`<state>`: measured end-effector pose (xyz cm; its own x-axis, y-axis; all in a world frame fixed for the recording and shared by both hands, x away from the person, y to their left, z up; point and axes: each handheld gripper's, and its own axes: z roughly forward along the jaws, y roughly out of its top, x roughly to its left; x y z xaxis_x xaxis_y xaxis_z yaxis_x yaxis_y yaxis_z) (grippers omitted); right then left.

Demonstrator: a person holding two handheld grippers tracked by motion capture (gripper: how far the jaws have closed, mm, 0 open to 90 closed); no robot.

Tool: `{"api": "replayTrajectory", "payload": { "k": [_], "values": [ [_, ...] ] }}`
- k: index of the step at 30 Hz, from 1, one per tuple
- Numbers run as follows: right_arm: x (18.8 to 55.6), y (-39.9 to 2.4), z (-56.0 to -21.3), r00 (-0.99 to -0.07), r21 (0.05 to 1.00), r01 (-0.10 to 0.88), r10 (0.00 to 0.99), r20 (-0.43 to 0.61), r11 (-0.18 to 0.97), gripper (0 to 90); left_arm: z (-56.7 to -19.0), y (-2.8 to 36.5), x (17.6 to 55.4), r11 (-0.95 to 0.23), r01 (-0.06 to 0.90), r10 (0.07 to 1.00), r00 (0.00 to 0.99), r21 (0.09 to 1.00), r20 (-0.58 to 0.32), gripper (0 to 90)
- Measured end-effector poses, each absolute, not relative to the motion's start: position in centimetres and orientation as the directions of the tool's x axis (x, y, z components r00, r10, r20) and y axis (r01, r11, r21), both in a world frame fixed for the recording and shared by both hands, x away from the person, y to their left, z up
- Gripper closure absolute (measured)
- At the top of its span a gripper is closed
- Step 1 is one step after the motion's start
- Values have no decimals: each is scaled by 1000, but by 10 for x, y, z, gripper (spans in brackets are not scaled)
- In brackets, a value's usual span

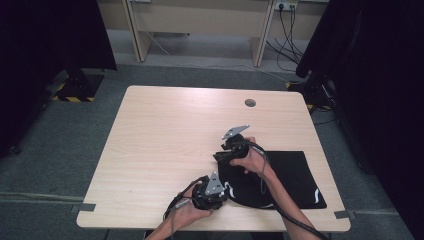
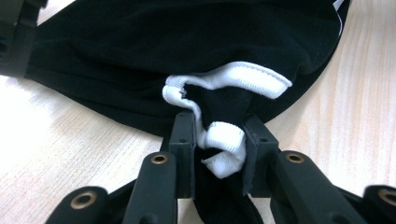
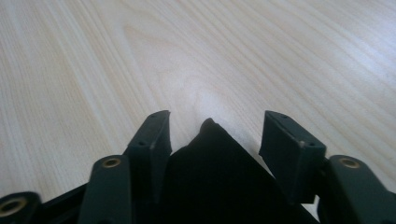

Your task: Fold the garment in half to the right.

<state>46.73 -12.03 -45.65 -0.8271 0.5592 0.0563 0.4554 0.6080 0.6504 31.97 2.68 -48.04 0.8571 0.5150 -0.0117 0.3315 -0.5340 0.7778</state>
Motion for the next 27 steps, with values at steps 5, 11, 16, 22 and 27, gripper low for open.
{"api": "replayTrajectory", "payload": {
  "k": [5,11,16,22,27],
  "values": [
    [470,-117,-464,-843,627,434,537,31,646,548,-480,27,320,-536,327,514,858,778,-7,689],
    [471,-115,-461,-856,610,425,517,30,669,781,-480,26,320,-542,320,515,857,777,6,695],
    [469,-119,-453,-856,657,424,512,67,623,842,-472,32,320,-538,300,519,854,787,29,714],
    [467,-123,-426,-861,720,391,505,65,574,850,-449,44,322,-509,272,522,852,817,41,725],
    [467,-126,-409,-863,768,374,499,82,519,851,-432,52,323,-489,253,523,851,835,48,729]
  ]
}}
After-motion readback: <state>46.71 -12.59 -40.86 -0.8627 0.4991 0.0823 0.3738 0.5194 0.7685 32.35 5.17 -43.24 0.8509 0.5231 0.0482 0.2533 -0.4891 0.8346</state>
